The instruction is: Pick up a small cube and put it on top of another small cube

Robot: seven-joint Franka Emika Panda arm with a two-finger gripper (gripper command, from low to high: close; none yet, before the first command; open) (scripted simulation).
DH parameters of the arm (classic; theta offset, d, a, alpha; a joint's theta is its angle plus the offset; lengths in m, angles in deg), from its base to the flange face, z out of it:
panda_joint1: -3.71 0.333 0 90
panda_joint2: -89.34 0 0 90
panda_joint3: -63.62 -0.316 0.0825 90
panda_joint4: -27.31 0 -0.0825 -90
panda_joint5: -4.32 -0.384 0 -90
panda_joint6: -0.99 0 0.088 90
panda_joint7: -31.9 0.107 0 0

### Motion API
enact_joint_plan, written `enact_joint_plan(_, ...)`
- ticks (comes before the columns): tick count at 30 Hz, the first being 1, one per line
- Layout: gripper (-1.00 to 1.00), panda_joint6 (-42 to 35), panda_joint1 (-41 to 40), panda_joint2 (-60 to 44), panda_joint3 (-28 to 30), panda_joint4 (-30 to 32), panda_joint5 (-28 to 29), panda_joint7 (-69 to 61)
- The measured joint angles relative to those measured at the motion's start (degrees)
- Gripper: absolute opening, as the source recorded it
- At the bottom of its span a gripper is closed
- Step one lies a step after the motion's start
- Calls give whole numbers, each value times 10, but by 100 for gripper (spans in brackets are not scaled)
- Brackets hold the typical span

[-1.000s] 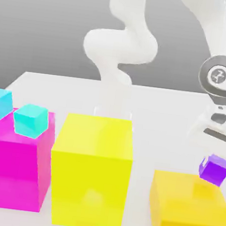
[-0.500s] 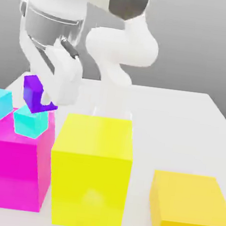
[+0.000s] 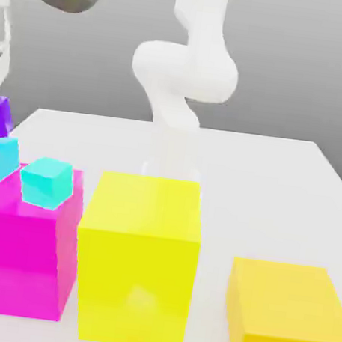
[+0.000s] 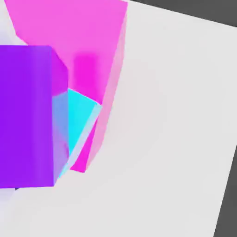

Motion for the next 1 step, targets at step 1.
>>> enact_joint_plan(1, 100, 0, 0, 0, 0, 0, 0, 0)
